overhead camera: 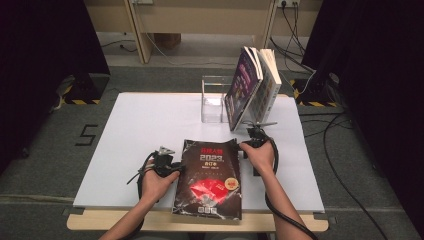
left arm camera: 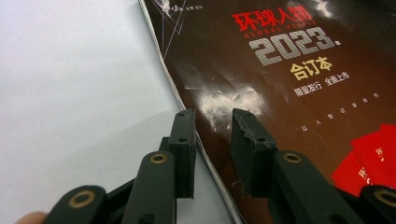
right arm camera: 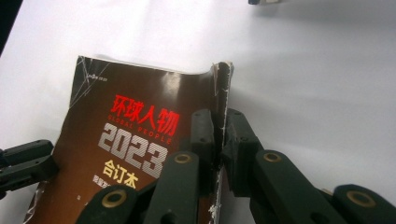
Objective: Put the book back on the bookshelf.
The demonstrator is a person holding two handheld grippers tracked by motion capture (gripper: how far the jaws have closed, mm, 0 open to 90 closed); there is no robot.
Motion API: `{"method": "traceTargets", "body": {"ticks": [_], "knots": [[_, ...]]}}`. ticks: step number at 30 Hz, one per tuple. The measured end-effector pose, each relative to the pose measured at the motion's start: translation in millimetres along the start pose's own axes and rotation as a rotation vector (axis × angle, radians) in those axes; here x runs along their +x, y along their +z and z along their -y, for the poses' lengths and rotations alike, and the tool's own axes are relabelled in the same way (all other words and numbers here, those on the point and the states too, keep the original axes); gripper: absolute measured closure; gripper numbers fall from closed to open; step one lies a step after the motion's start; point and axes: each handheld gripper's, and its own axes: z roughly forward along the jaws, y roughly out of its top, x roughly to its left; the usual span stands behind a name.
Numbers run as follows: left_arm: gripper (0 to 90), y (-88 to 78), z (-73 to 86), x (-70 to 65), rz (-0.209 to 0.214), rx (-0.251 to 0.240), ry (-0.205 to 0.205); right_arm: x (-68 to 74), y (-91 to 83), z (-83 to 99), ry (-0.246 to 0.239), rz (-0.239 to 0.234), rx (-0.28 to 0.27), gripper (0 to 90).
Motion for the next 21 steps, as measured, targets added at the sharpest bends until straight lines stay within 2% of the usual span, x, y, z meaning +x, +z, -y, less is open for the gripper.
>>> {"method": "traceTargets", "body": {"ticks": [2, 4, 6, 11, 13, 15, 17, 19, 21], "knots": [[69.9, 0.0, -0.1, 0.0, 0.000, 0.001, 0.000, 2.3, 0.7, -0.8, -0.020, 0.015, 0.003, 80.1], [69.9, 0.0, -0.2, 0.1, 0.001, 0.001, 0.000, 3.9, 1.9, -1.5, -0.013, 0.016, 0.012, 75.9], [69.9, 0.0, -0.1, 0.1, 0.001, 0.001, 0.000, 4.7, 4.4, -1.4, -0.028, 0.026, 0.018, 76.1], [69.9, 0.0, 0.0, 0.1, 0.000, -0.002, -0.001, 3.6, 7.6, 0.1, -0.028, 0.016, 0.026, 82.6], [69.8, -0.4, 0.2, 0.2, 0.002, -0.002, 0.002, 5.4, 5.1, -0.1, -0.030, 0.000, 0.012, 84.9], [69.7, -1.0, 0.3, 1.2, 0.002, -0.001, 0.007, 8.9, 3.6, 0.0, -0.036, 0.003, 0.005, 86.1], [68.7, -2.4, 0.7, 2.8, 0.021, -0.003, 0.004, 11.6, 0.3, 0.0, -0.040, -0.009, -0.012, 86.8], [65.8, -5.3, 0.8, 4.1, 0.030, -0.026, -0.006, 14.4, -5.1, -0.2, -0.045, -0.022, -0.028, 87.0], [64.0, -10.2, 0.0, 5.7, 0.010, -0.044, 0.013, 18.5, -10.3, -0.1, -0.043, -0.030, -0.046, 87.0]]}}
